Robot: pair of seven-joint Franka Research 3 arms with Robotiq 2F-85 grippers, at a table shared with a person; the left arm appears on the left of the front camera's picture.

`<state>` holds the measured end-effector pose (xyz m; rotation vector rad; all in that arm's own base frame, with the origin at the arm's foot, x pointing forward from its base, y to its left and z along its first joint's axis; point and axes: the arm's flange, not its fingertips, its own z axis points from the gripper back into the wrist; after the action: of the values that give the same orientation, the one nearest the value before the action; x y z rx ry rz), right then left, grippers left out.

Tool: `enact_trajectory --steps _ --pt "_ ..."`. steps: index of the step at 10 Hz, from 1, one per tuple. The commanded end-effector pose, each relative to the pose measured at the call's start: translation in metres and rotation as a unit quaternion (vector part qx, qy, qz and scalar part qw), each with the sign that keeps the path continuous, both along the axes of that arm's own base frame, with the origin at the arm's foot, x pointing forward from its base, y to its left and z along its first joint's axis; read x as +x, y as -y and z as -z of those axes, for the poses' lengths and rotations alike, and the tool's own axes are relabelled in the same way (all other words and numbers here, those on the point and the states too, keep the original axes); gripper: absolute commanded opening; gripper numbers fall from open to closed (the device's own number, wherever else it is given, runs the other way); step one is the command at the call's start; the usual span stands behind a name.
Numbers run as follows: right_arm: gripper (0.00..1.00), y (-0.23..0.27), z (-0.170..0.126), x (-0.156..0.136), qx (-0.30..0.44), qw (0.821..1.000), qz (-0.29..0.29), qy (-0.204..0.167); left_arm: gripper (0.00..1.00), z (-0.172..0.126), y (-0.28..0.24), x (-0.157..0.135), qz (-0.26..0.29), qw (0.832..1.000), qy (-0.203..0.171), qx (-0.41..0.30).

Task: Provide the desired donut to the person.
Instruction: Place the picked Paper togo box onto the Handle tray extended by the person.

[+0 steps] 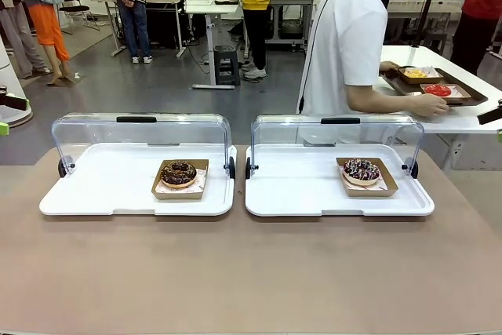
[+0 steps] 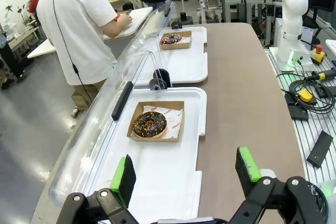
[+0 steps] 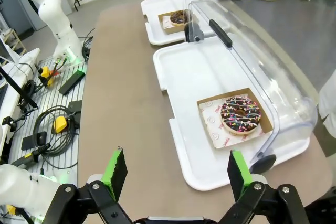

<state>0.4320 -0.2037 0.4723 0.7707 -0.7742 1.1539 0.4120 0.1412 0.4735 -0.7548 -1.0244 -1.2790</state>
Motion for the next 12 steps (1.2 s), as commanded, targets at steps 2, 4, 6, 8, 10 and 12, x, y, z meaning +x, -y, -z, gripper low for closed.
enact_trajectory --steps 2,4,6,8,10,12 --pt "1.0 -0.0006 0.0009 0.0002 0.001 1.0 -0.001 -0.001 1.0 -0.0013 -0.0003 -0.0006 -0.001 1.0 0.006 -0.009" --pt "1.0 -0.0006 0.0009 0.0002 0.001 1.0 -0.001 -0.001 1.0 -0.0013 -0.0003 -0.0006 -0.001 1.0 0.006 -0.009" --pt "1.0 -0.0006 0.0009 0.0002 0.001 1.0 -0.001 -0.001 1.0 -0.0013 -0.0003 -0.0006 -0.001 1.0 0.006 -0.009" --pt "1.0 -0.0006 0.0009 0.0002 0.001 1.0 -0.001 -0.001 1.0 -0.0013 -0.0003 -0.0006 -0.001 1.0 0.006 -0.009" --pt "1.0 -0.0006 0.0009 0.0002 0.001 1.0 -0.001 -0.001 1.0 -0.0013 -0.0003 -0.0006 -0.001 1.0 0.006 -0.009" --pt "1.0 -0.0006 0.0009 0.0002 0.001 1.0 -0.001 -0.001 1.0 -0.0013 -0.0003 -0.0006 -0.001 1.0 0.006 -0.009"
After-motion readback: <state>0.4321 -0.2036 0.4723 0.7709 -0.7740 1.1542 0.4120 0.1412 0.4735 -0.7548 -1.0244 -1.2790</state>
